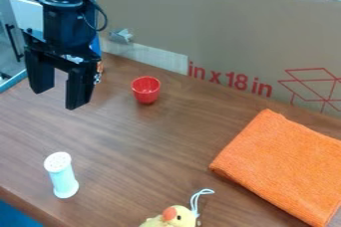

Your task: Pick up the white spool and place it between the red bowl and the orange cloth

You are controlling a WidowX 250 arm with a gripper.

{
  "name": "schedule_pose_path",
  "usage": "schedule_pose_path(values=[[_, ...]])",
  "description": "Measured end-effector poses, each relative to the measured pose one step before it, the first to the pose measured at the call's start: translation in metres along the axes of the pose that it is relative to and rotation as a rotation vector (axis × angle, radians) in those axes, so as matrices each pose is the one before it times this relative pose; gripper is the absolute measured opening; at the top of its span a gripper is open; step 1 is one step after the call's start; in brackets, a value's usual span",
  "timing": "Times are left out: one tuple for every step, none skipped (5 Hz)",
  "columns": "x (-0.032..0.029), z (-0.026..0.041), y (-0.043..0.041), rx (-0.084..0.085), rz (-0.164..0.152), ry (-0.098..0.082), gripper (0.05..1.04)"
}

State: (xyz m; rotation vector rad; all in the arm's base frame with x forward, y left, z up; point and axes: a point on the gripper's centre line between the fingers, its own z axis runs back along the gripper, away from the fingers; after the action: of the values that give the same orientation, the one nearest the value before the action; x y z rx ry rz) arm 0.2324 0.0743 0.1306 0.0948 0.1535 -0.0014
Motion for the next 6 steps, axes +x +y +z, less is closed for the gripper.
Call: schedule_pose_path(values=[[-0.00053, -0.00581, -0.00128, -0.0042, -0.0046, 0.0191, 1.007], [-0.0062, -0.01166, -0.00607, -0.0126, -0.0241, -0.0096, 1.007], [-0.00958, -0.00253, -0.00752, -0.0147, -0.0278, -0.0603, 1.007], [-0.00177, -0.01157, -0.01239, 0.0286, -0.0585, -0.0023, 1.007], [-0.00106, -0.01123, -0.0019, 0.0078, -0.0002, 0.0038, 1.007], [-0.00248, -0.0108, -0.00571, -0.0107, -0.0013, 0.018, 1.007]])
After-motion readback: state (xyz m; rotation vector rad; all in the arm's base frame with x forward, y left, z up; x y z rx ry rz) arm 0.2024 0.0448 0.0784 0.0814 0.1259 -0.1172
